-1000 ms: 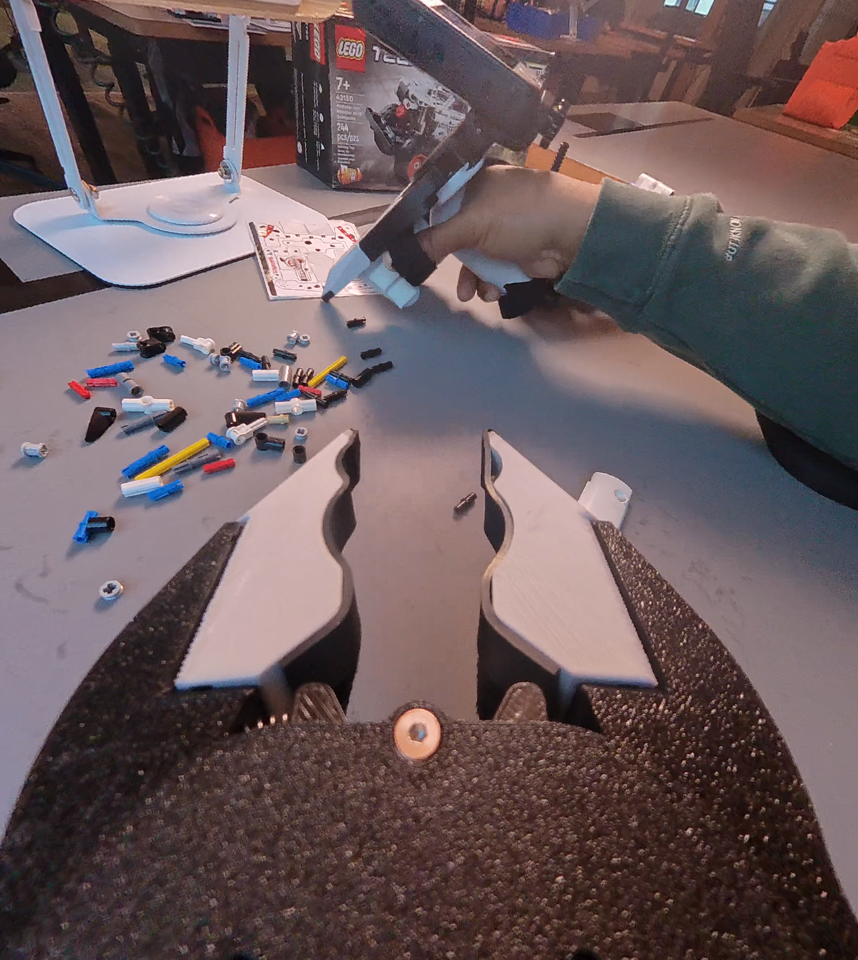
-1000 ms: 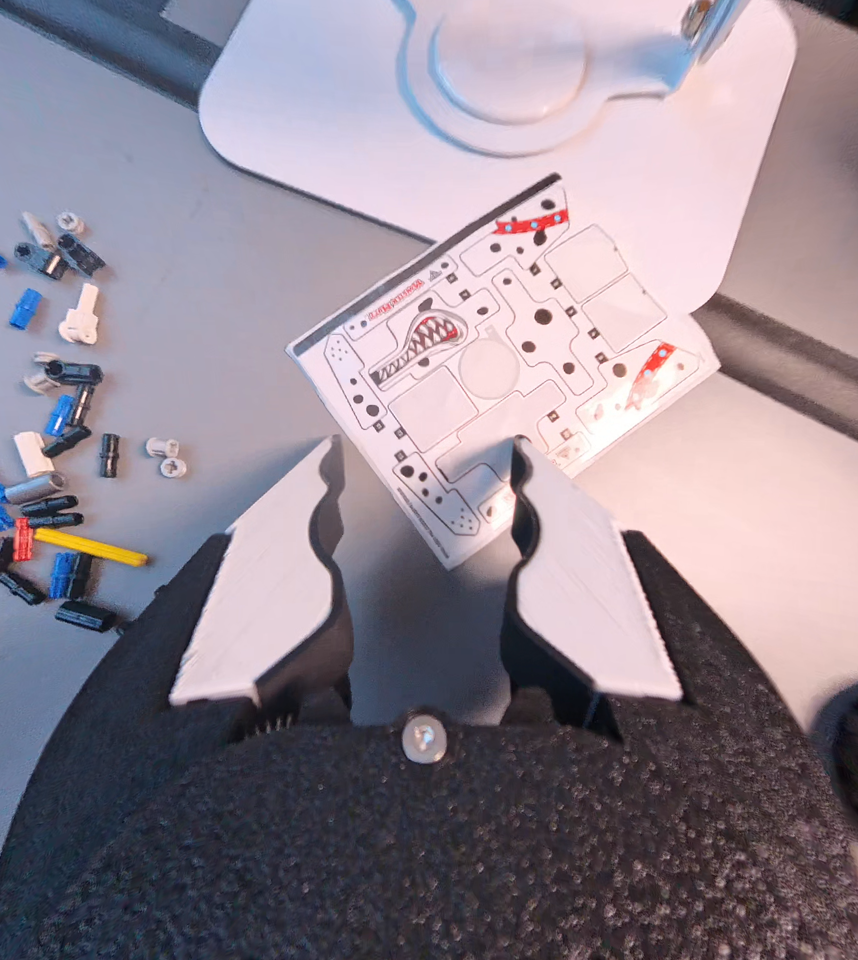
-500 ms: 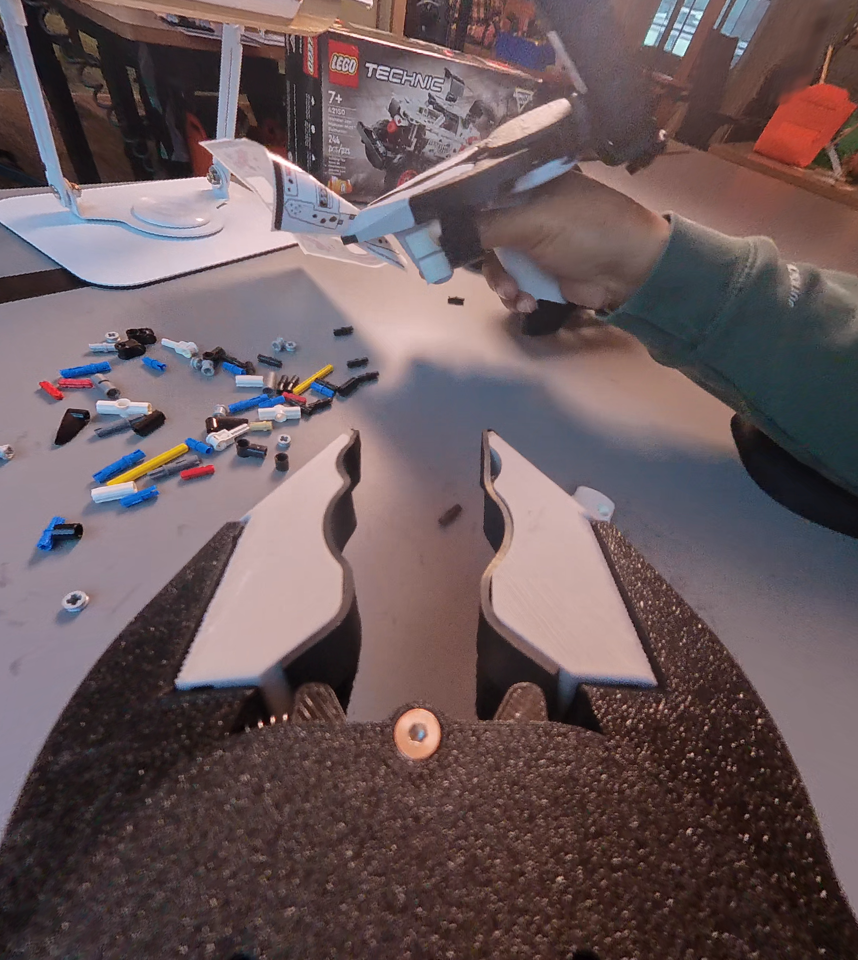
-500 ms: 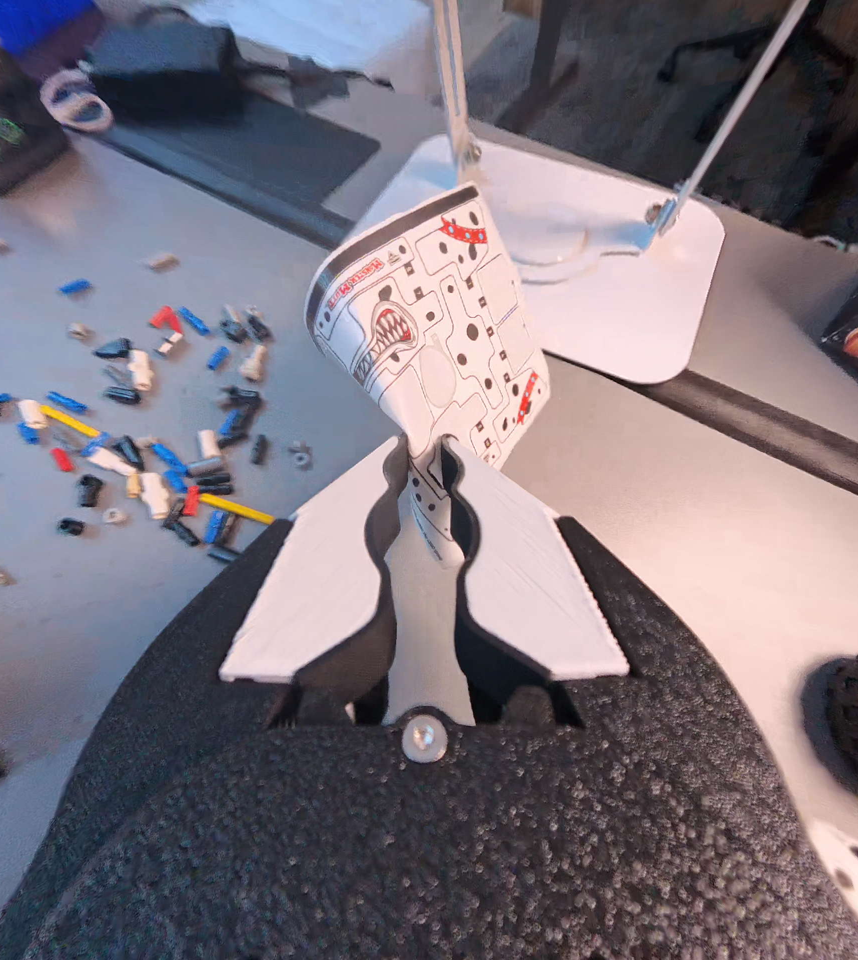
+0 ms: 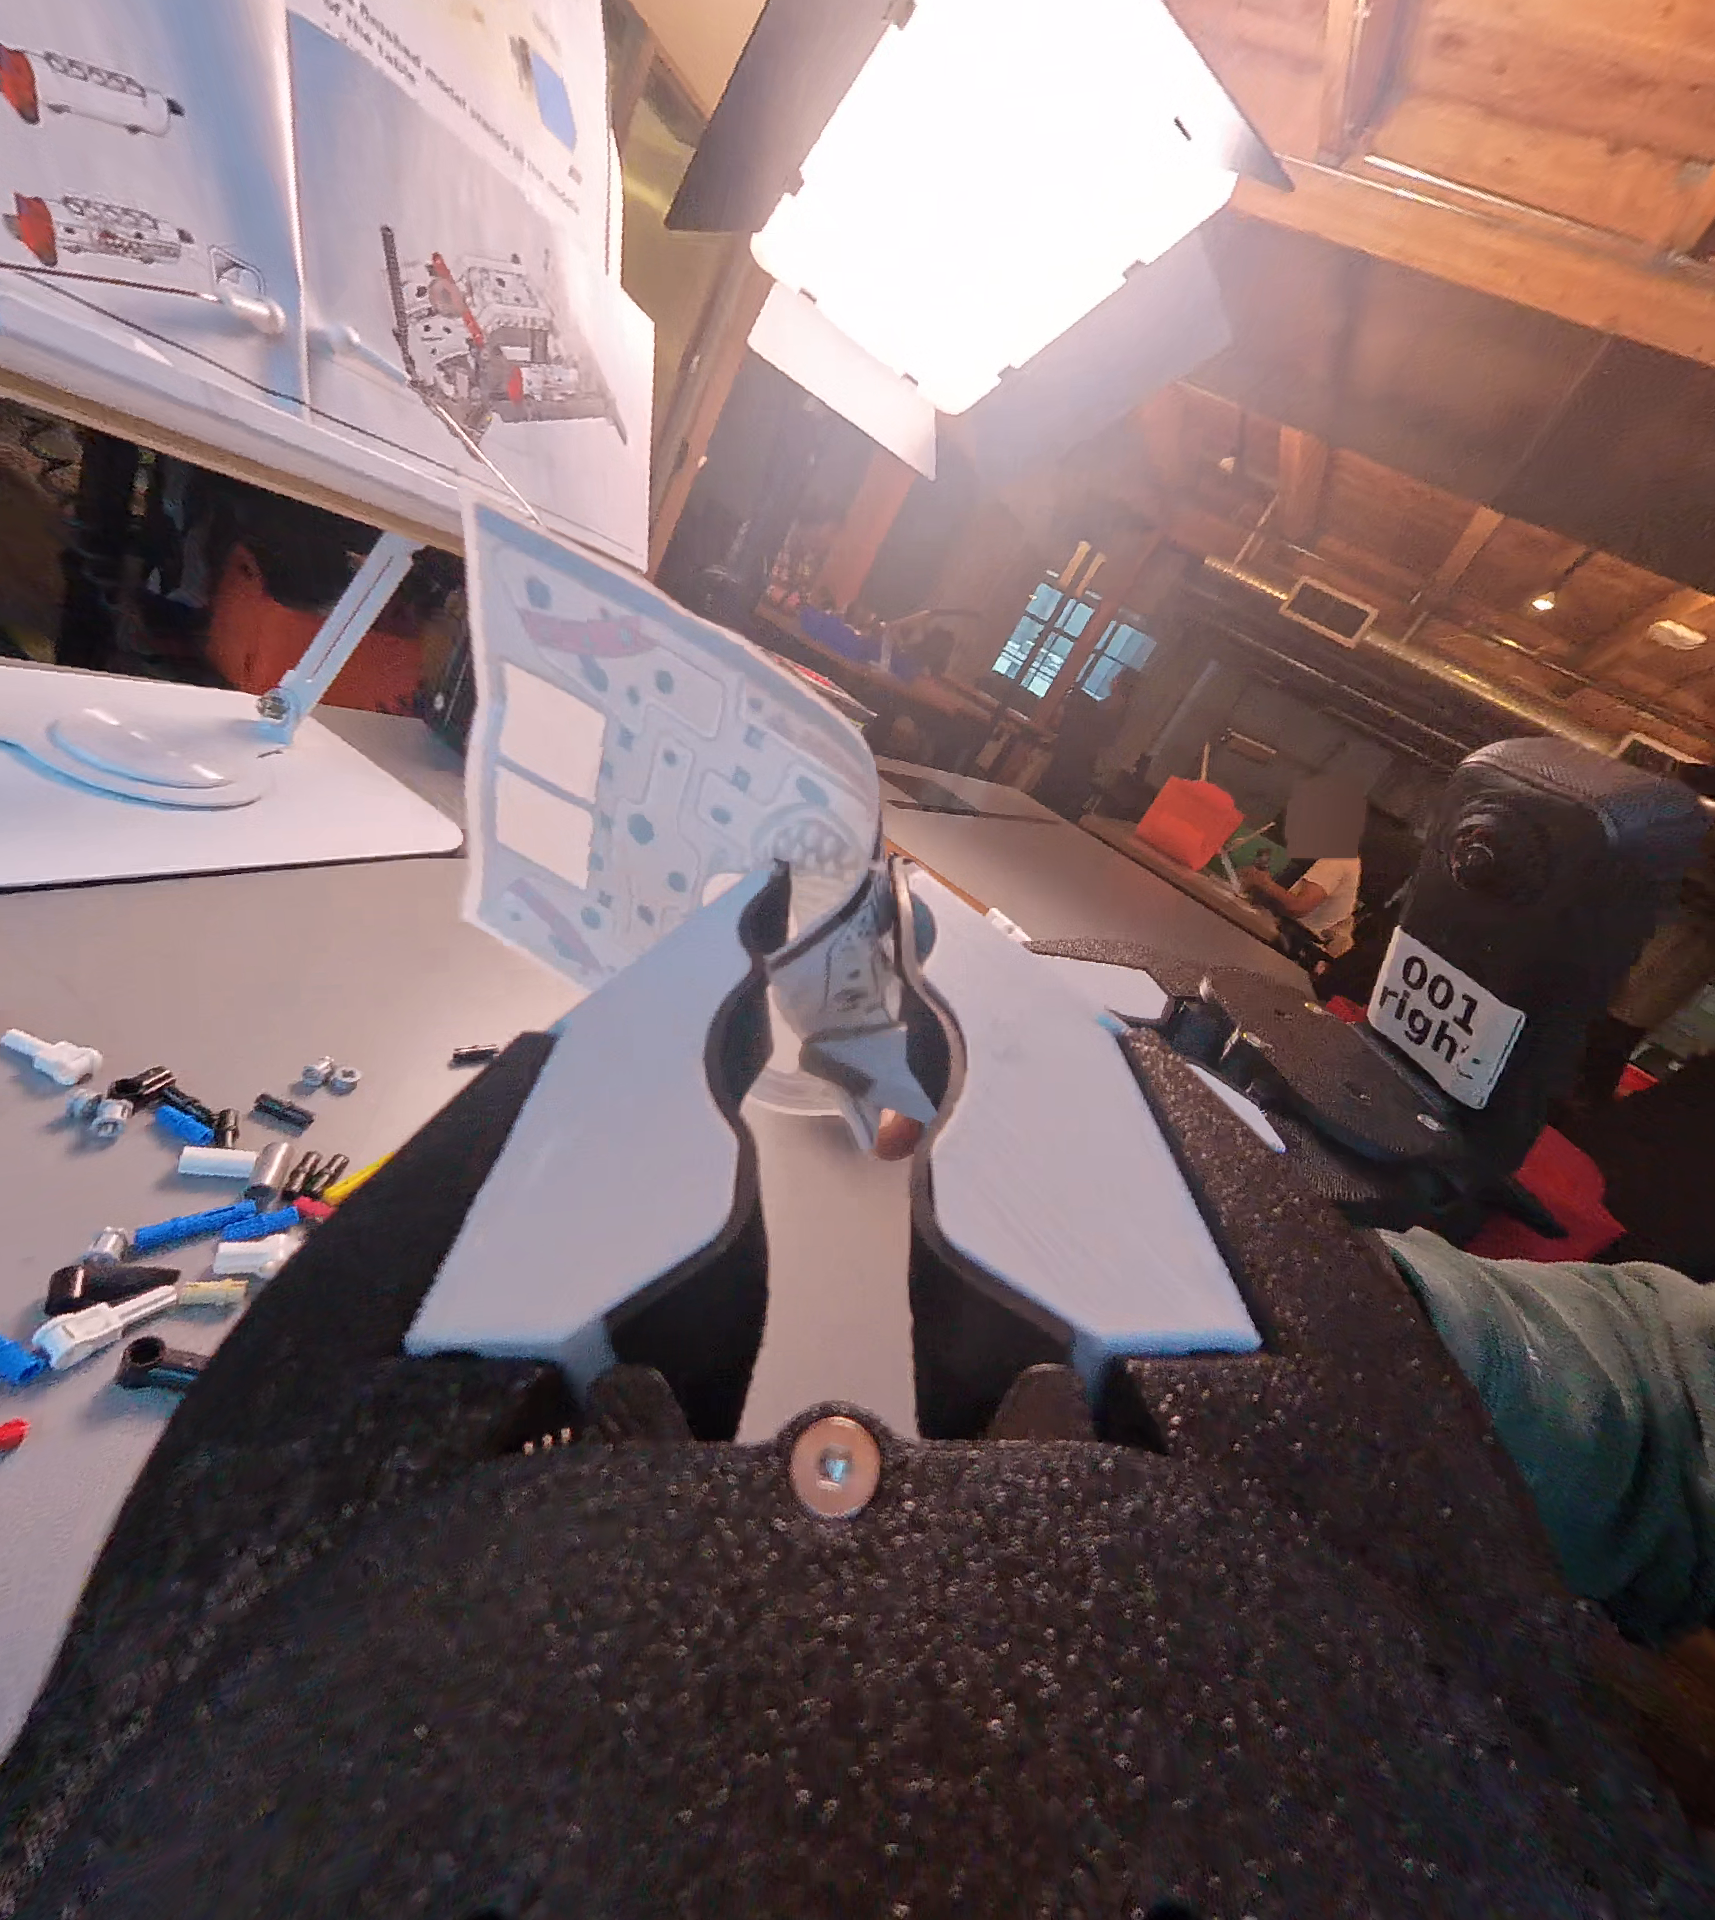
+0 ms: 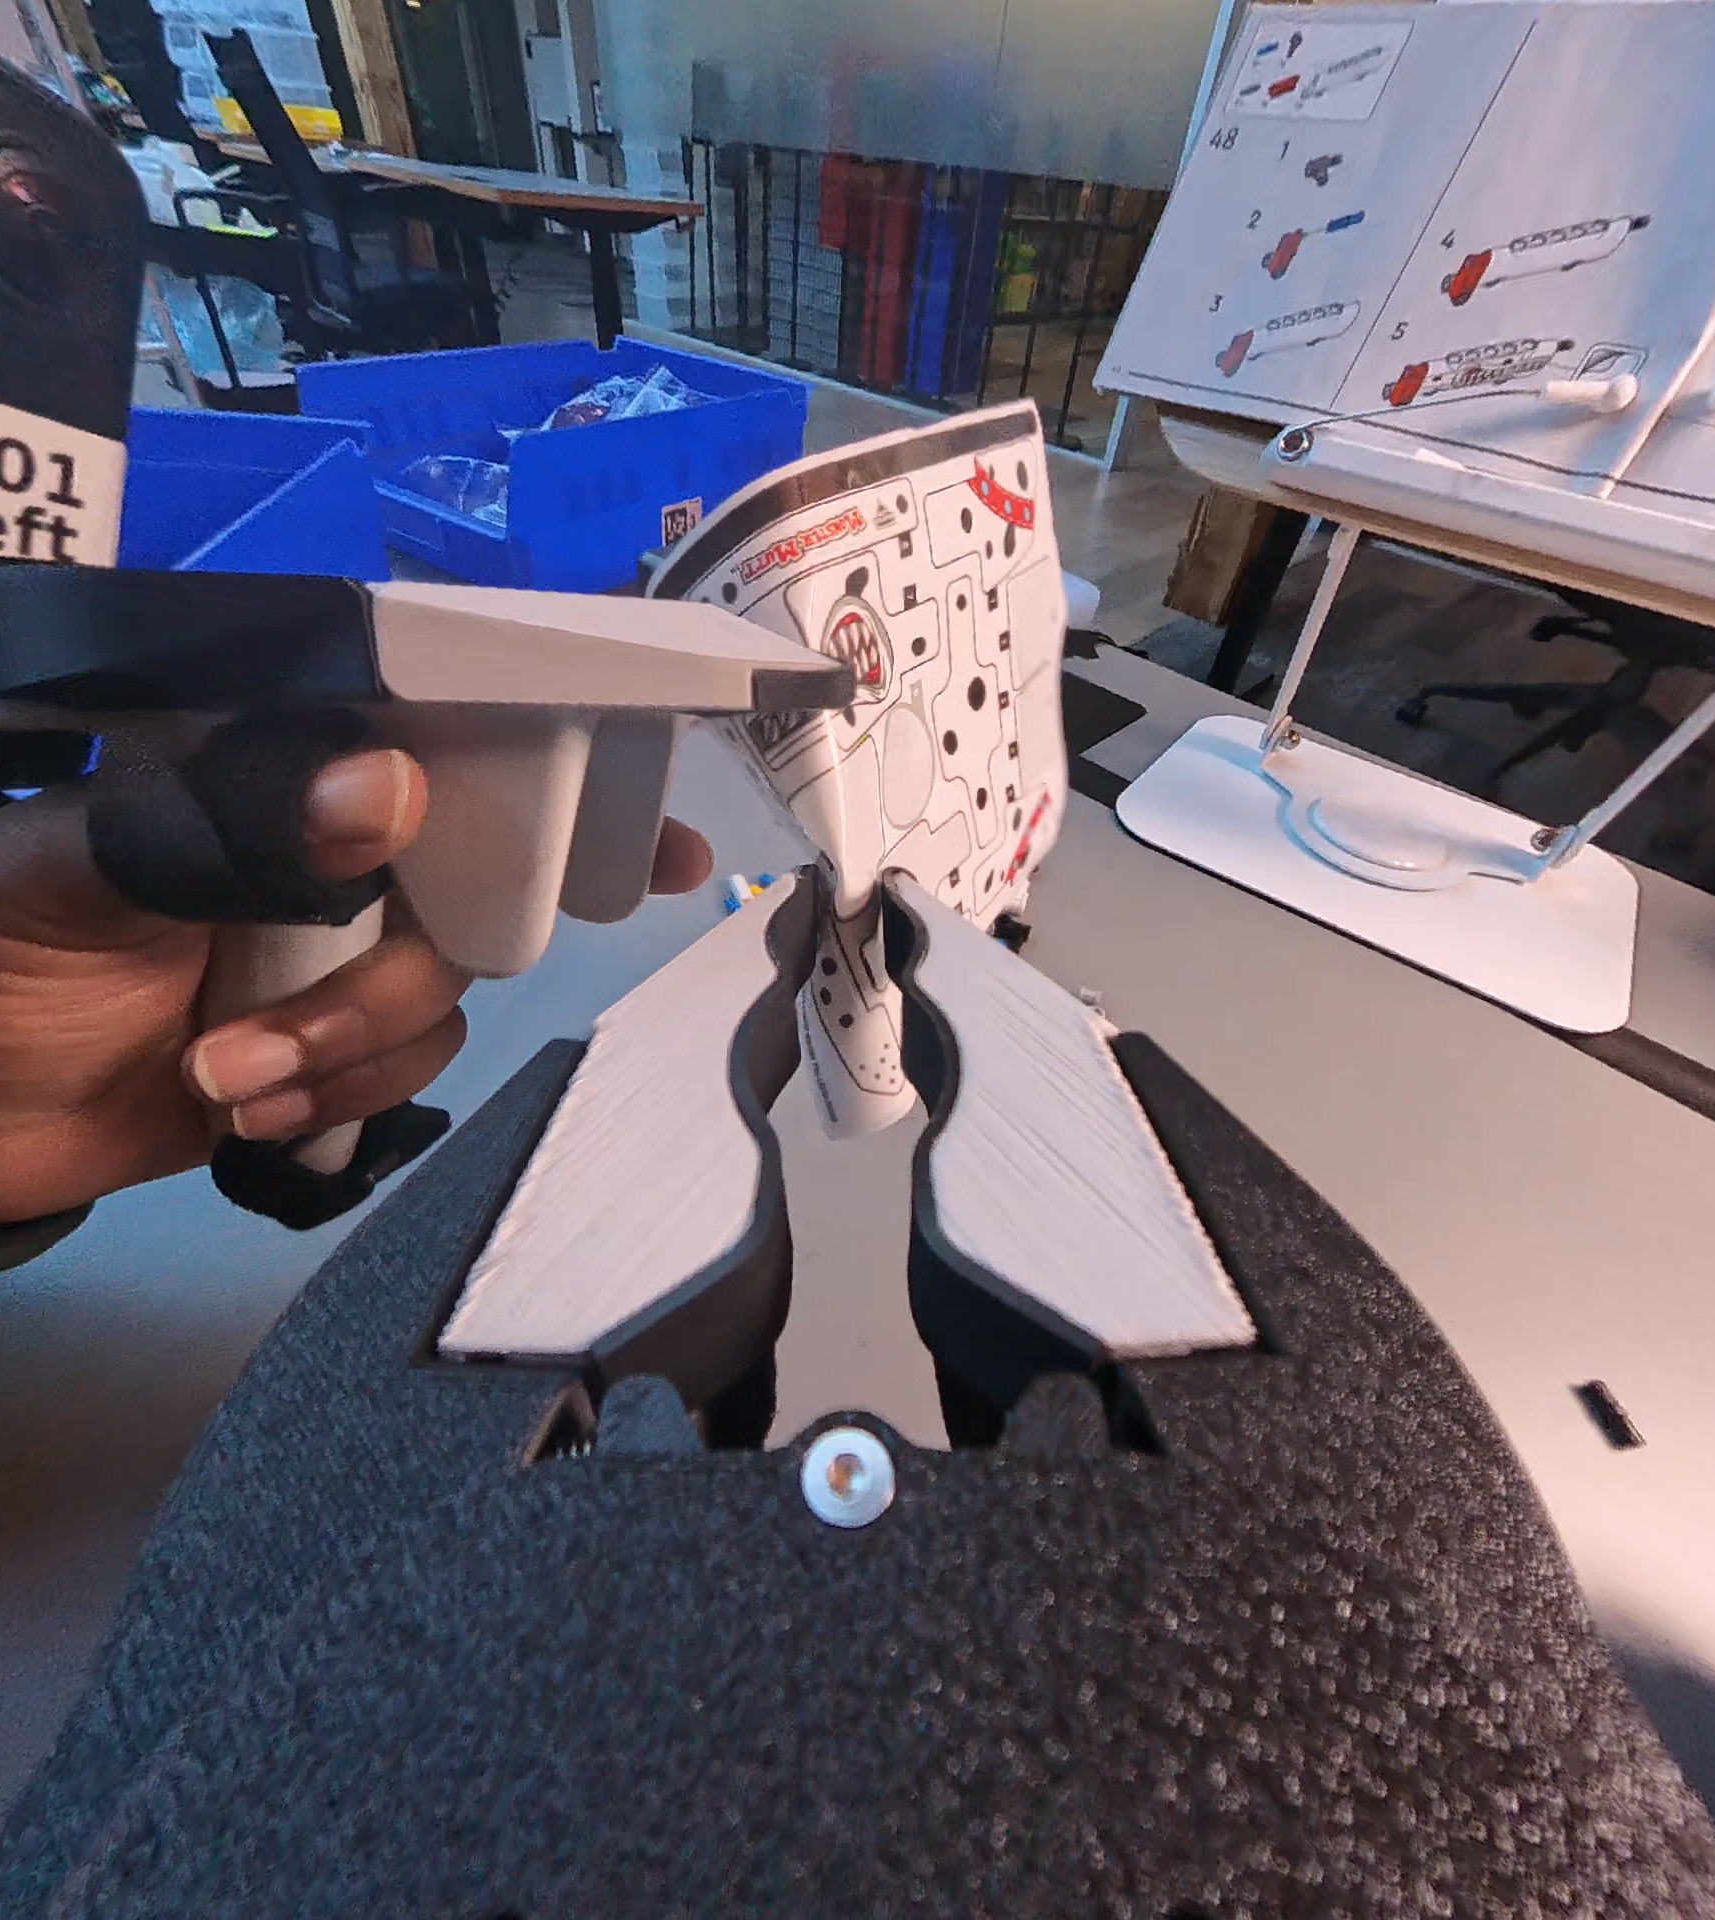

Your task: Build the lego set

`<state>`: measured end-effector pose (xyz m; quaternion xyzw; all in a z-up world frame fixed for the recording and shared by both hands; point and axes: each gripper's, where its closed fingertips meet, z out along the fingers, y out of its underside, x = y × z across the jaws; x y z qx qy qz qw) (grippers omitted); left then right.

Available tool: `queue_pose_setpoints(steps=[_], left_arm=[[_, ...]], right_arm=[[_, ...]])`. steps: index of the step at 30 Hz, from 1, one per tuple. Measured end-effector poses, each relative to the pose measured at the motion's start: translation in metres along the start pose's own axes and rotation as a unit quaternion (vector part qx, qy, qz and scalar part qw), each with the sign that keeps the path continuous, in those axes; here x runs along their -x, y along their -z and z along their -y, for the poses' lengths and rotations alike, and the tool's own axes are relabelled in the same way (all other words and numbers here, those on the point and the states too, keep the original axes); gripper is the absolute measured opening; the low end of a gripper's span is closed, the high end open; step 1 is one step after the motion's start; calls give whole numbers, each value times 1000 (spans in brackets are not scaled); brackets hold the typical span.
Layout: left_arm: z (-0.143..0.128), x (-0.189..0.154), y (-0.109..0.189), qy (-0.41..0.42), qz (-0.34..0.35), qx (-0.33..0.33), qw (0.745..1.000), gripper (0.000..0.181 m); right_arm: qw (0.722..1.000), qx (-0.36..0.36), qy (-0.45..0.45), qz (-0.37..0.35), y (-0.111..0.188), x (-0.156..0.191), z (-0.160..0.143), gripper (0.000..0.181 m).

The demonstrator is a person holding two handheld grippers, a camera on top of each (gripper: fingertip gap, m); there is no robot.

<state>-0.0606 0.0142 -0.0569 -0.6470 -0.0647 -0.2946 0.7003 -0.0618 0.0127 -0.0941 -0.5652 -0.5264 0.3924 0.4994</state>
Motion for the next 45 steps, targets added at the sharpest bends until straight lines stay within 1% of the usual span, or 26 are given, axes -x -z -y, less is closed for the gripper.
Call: queue_pose_setpoints(steps=[1, 2, 3, 5, 6, 7, 8, 11, 12, 14, 15, 16, 17, 18, 19, 20, 21, 23, 26, 31, 33, 36, 40, 42, 43, 45], left_arm=[[2, -2, 2, 7, -13, 0, 1000, 12], [2, -6, 3, 16, -36, 2, 999, 5], [4, -9, 6, 26, -55, 4, 998, 1], [10, -14, 14, 50, -94, 1, 994, 0], [11, -17, 18, 71, -123, 6, 990, 0], [12, -18, 23, 98, -150, 18, 984, 0], [11, -18, 28, 122, -172, 26, 977, 0], [5, -21, 38, 158, -217, 47, 962, 0], [2, -24, 40, 162, -233, 52, 958, 0], [-3, -36, 43, 174, -272, 67, 944, 0], [-6, -42, 44, 177, -288, 74, 938, 0], [-11, -48, 43, 177, -299, 85, 934, 0], [-16, -51, 42, 176, -302, 96, 932, 0], [-21, -54, 40, 173, -303, 104, 931, 0], [-23, -56, 40, 173, -304, 106, 931, 0], [-23, -55, 40, 174, -299, 103, 933, 0], [-21, -52, 40, 176, -291, 95, 936, 2], [-18, -43, 39, 175, -266, 76, 945, 13], [-13, -35, 36, 162, -235, 56, 957, 19], [-17, -33, 31, 144, -207, 57, 966, 20], [-16, -33, 31, 149, -204, 53, 966, 21], [-18, -24, 30, 156, -182, 56, 969, 23], [-15, -26, 31, 166, -193, 45, 966, 20], [-17, -30, 31, 162, -199, 49, 965, 11], [-17, -32, 32, 159, -206, 50, 964, 0], [-18, -35, 32, 155, -209, 53, 964, 0]], right_arm=[[1000, -6, 3, 6, 3, 1, 2, 14], [1000, -13, 7, 18, 7, 4, 3, 21], [999, -23, 9, 28, 11, 5, 4, 23], [997, -50, 28, 60, 23, 9, 9, 31], [994, -61, 44, 79, 29, 9, 11, 45], [992, -69, 47, 99, 35, 8, 12, 55], [989, -77, 32, 122, 42, 4, 13, 59], [981, -83, -66, 165, 53, -23, 12, 71], [975, -83, -109, 178, 55, -32, 11, 75], [952, -84, -190, 224, 59, -38, 11, 75], [936, -84, -229, 252, 61, -36, 11, 73], [915, -88, -266, 290, 64, -30, 12, 66], [890, -94, -301, 329, 68, -22, 15, 56], [871, -96, -329, 352, 70, -18, 17, 44], [860, -107, -343, 363, 73, -17, 19, 13], [852, -124, -348, 370, 77, -19, 23, 0], [850, -133, -359, 362, 77, -25, 25, 0], [842, -156, -389, 340, 78, -44, 30, 0], [825, -166, -433, 323, 77, -60, 29, 0], [781, -161, -496, 343, 73, -53, 26, 0], [778, -156, -500, 346, 70, -47, 24, 0], [768, -163, -509, 353, 72, -45, 27, 0], [771, -157, -505, 354, 71, -40, 27, 0], [772, -153, -506, 353, 71, -39, 26, 0], [775, -151, -504, 350, 70, -39, 25, 0], [787, -140, -499, 335, 66, -42, 19, 0]])
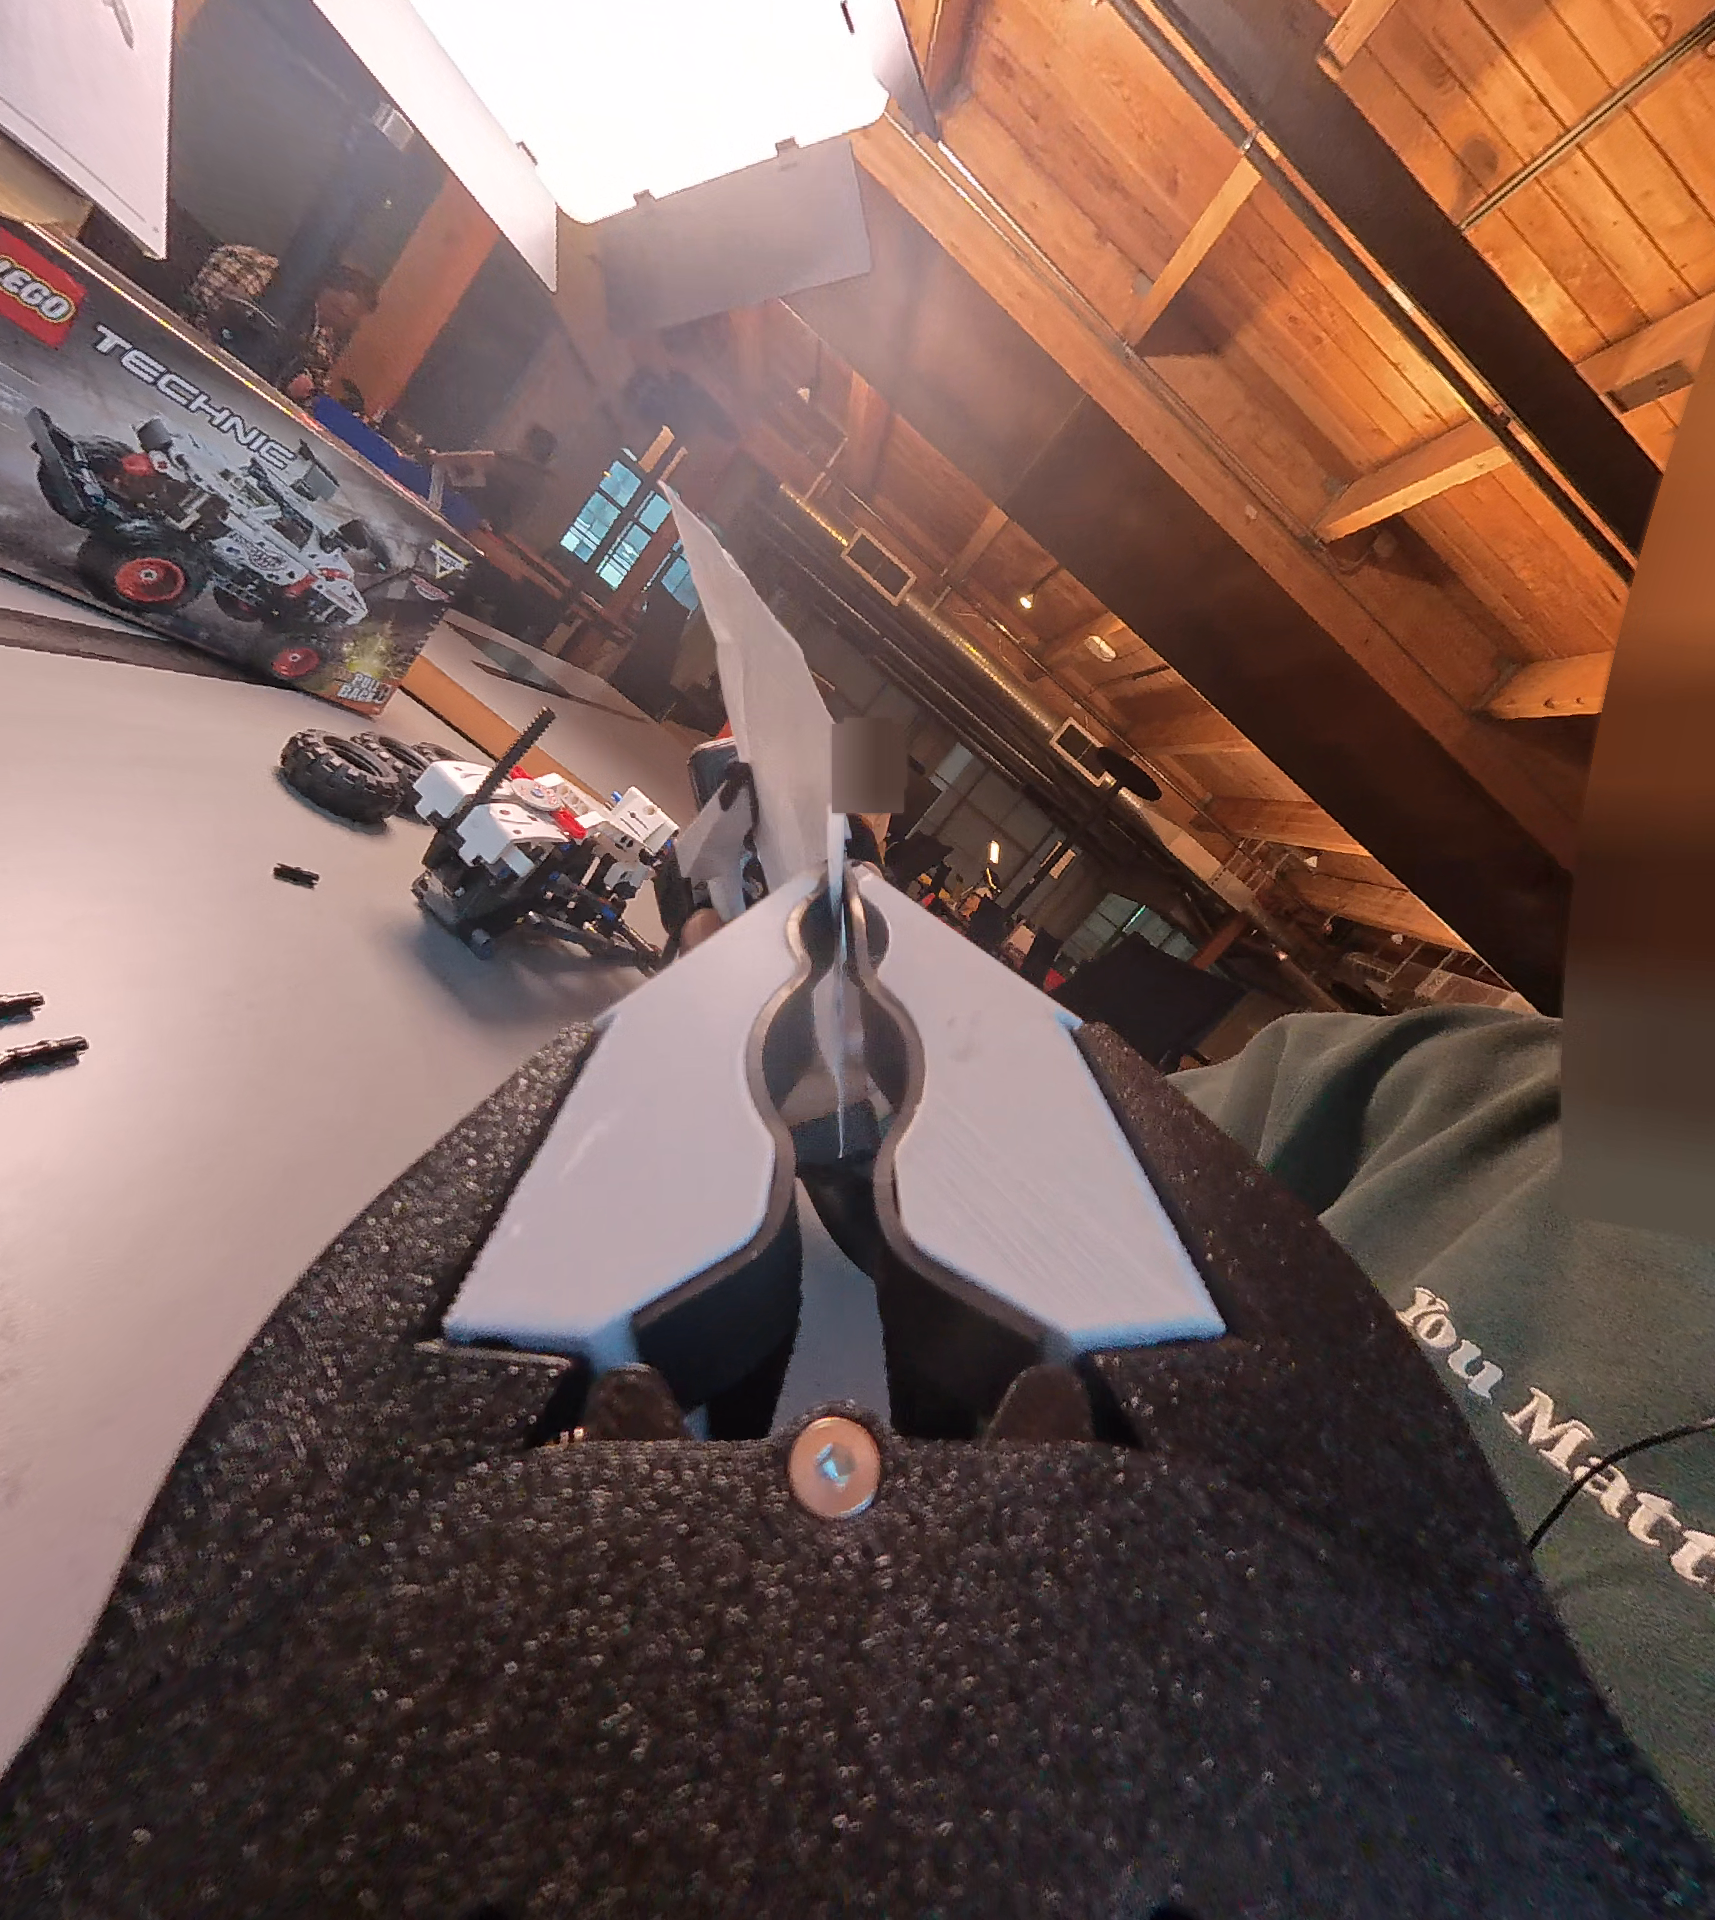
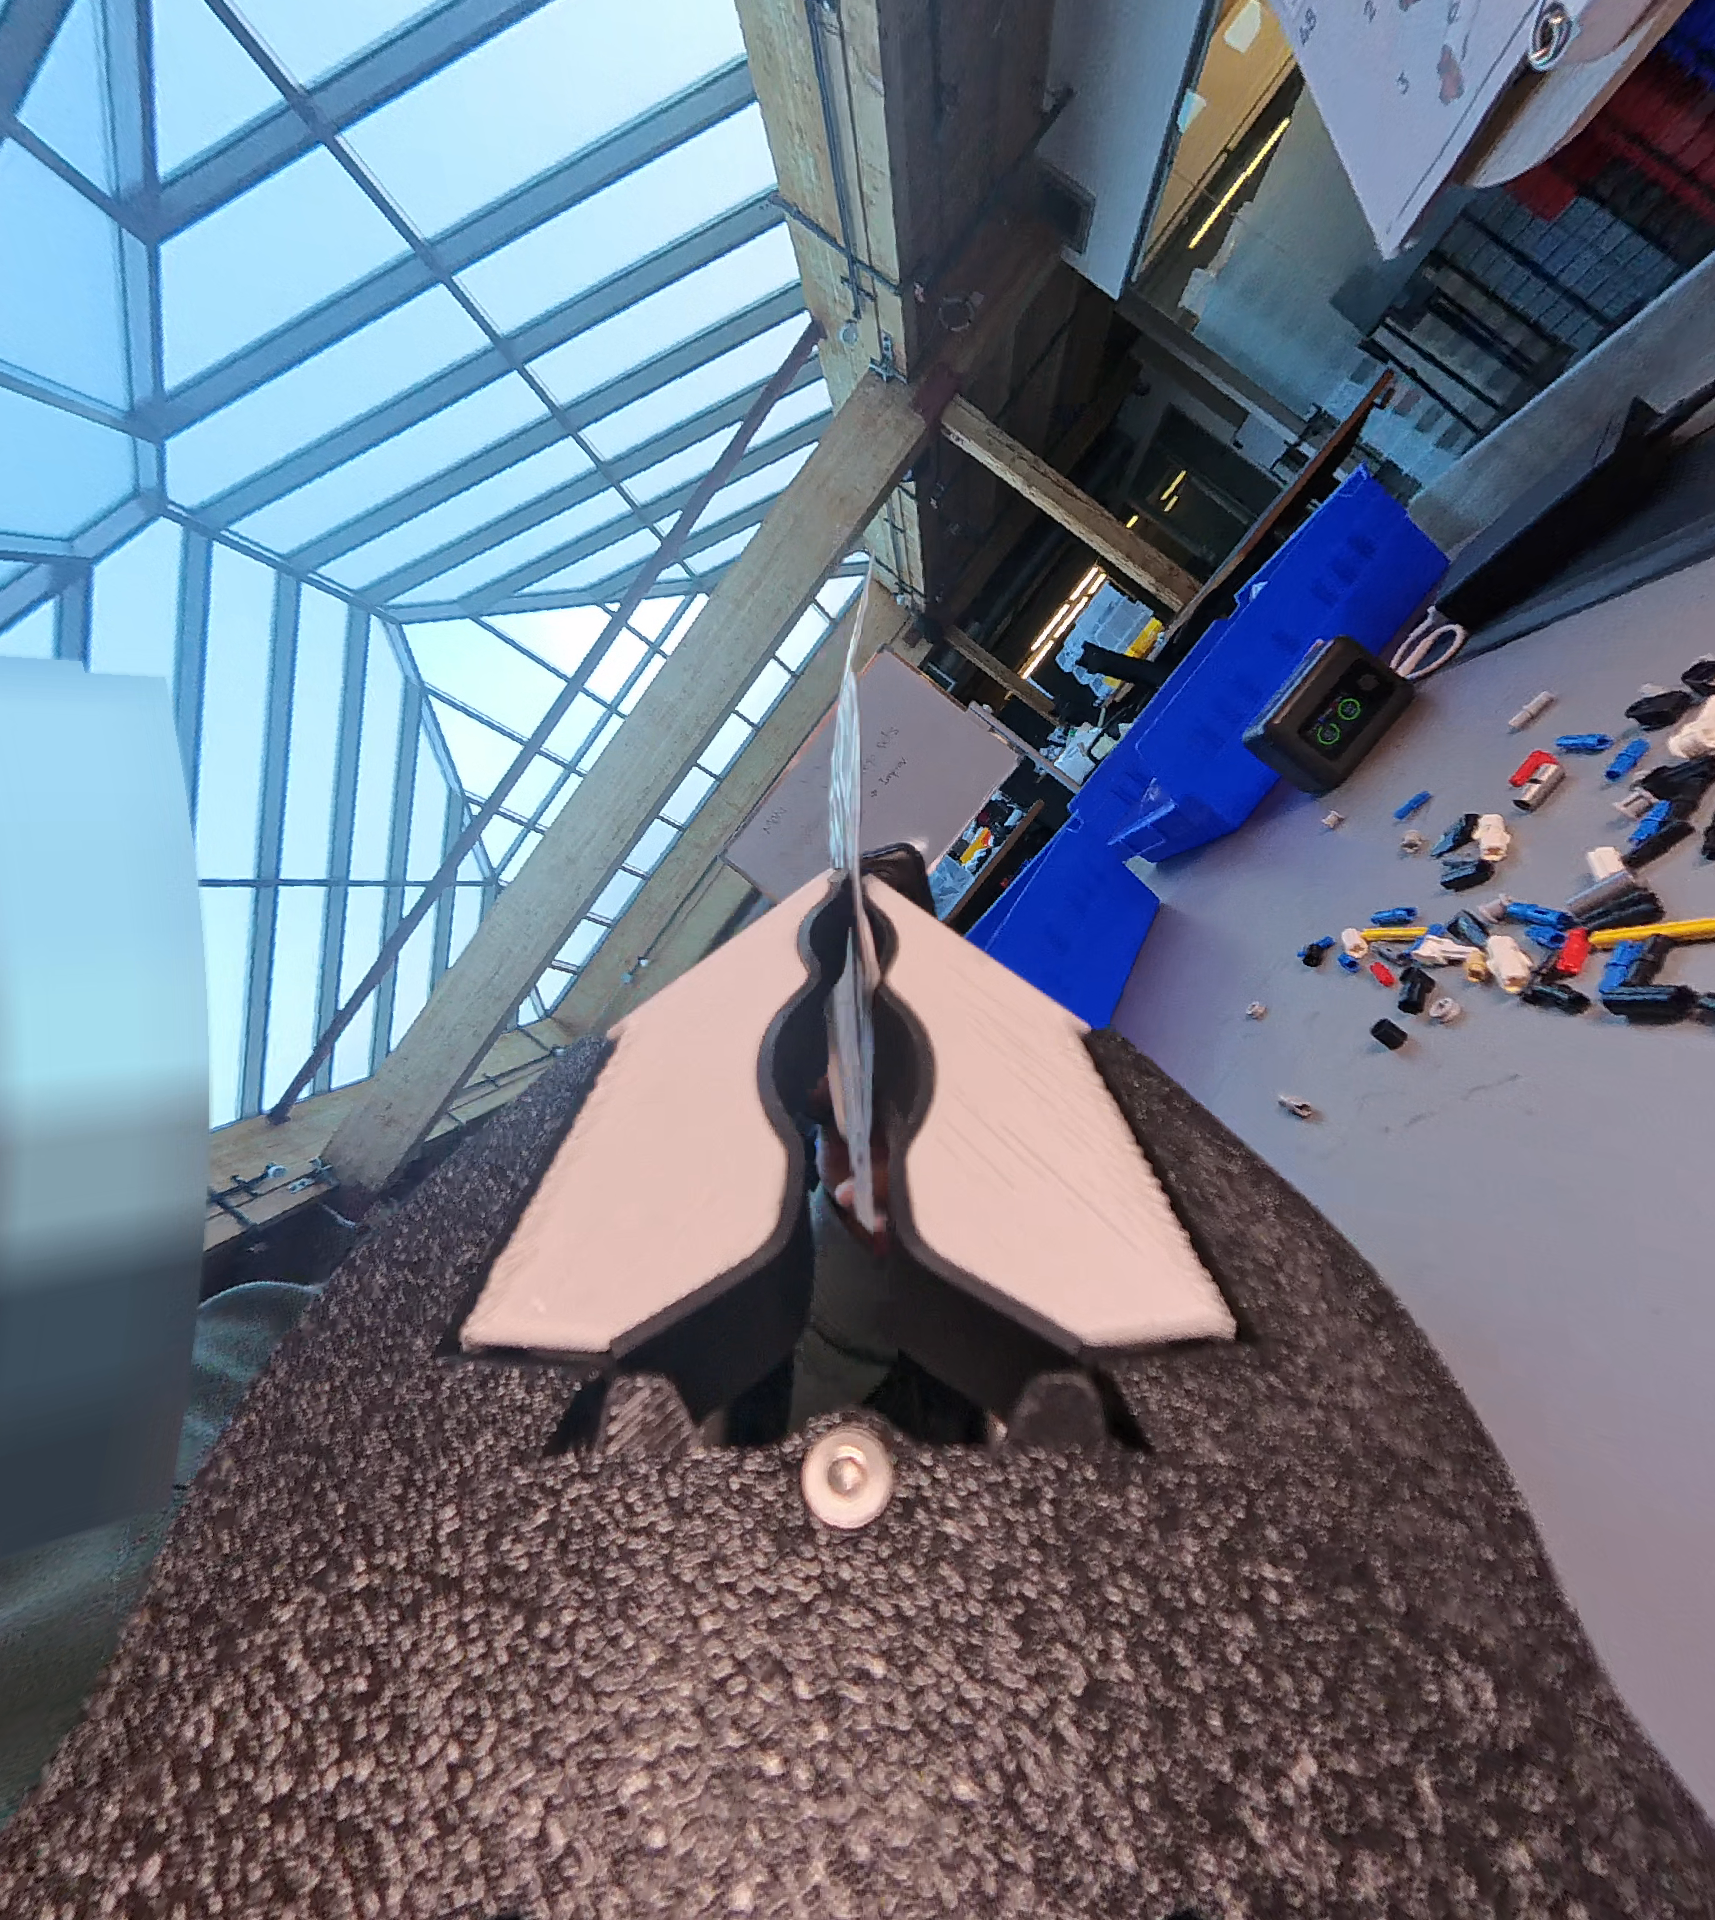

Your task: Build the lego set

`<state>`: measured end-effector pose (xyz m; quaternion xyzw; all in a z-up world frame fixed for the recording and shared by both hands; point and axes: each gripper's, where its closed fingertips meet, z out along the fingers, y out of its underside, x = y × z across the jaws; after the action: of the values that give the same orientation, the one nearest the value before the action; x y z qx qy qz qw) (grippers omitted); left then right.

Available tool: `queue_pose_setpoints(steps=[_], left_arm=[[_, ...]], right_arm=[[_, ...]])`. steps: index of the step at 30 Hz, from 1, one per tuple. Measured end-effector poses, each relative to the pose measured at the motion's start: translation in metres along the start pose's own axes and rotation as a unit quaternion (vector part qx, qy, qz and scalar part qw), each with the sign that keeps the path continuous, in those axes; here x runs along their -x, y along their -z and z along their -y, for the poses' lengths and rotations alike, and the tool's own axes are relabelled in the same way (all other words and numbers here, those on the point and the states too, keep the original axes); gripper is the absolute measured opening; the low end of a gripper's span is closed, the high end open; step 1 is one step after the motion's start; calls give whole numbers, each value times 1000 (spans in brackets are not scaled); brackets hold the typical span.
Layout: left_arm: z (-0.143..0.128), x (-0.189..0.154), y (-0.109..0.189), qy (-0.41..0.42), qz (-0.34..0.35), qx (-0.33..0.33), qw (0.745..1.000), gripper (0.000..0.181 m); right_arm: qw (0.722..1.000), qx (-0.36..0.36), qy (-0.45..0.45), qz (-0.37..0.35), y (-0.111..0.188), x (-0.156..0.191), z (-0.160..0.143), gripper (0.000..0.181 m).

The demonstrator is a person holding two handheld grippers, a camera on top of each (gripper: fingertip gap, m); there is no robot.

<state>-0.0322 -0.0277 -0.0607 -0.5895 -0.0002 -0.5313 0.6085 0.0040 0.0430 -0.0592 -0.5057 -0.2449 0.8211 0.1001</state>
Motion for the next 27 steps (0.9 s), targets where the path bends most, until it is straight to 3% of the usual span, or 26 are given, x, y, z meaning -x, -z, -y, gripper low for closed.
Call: queue_pose_setpoints(steps=[3, 6, 7, 10, 11, 14, 17, 22, 27], left_arm=[[-2, -3, -2, -5, -3, 7, 1000, 0], [3, -5, 0, 1, -9, -6, 1000, 0], [5, -3, 1, 1, -3, -10, 1000, 0], [7, 5, 3, 4, 19, -18, 1000, 0], [7, 7, 3, 4, 26, -17, 1000, 0], [-5, 11, -3, -12, 41, 10, 999, 0], [-18, 6, -12, -30, 38, 39, 998, 0], [-29, -5, -20, -54, 20, 69, 996, 0], [-34, -21, -21, -76, -18, 81, 994, 8]], right_arm=[[996, 18, 54, -68, 3, -19, 0, 2], [970, 16, 180, -164, 13, -31, 19, 34], [947, 17, 251, -198, 18, -30, 28, 45], [837, 35, 490, -242, 16, 0, 38, 46], [812, 61, 537, -222, 7, 13, 24, 44], [785, 169, 574, -162, -17, 19, -41, 51], [755, 212, 599, -161, -23, 8, -68, 54], [767, 227, 579, -156, -23, 2, -77, 43], [804, 224, 541, -104, -23, 14, -87, 34]])
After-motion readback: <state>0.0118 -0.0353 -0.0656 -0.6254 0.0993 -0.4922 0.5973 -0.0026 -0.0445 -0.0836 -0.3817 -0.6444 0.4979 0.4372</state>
